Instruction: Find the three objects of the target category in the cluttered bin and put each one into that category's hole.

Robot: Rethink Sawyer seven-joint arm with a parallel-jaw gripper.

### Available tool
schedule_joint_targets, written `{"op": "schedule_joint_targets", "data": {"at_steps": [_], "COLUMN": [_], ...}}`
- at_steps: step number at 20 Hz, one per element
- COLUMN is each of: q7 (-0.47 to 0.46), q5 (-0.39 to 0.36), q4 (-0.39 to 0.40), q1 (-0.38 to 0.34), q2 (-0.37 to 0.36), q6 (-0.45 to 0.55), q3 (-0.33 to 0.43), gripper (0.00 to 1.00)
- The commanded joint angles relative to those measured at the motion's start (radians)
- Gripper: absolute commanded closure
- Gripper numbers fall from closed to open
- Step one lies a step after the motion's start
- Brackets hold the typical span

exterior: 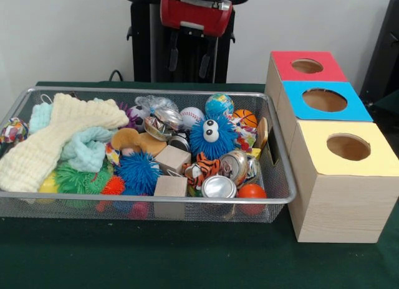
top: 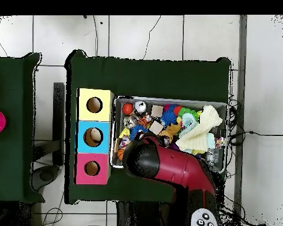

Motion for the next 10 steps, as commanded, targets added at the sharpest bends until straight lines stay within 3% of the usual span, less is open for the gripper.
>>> {"op": "schedule_joint_targets", "data": {"at_steps": [1,10], "q7": [0.160,0.074], "q5": [0.005,-0.043], "q4": [-0.085,-0.100], "q1": [-0.013,-0.103], "q2": [0.089,0.133], "q6": [-0.012,-0.068], "q3": [0.028,0.078], "gripper": [0.00,0.00]}}
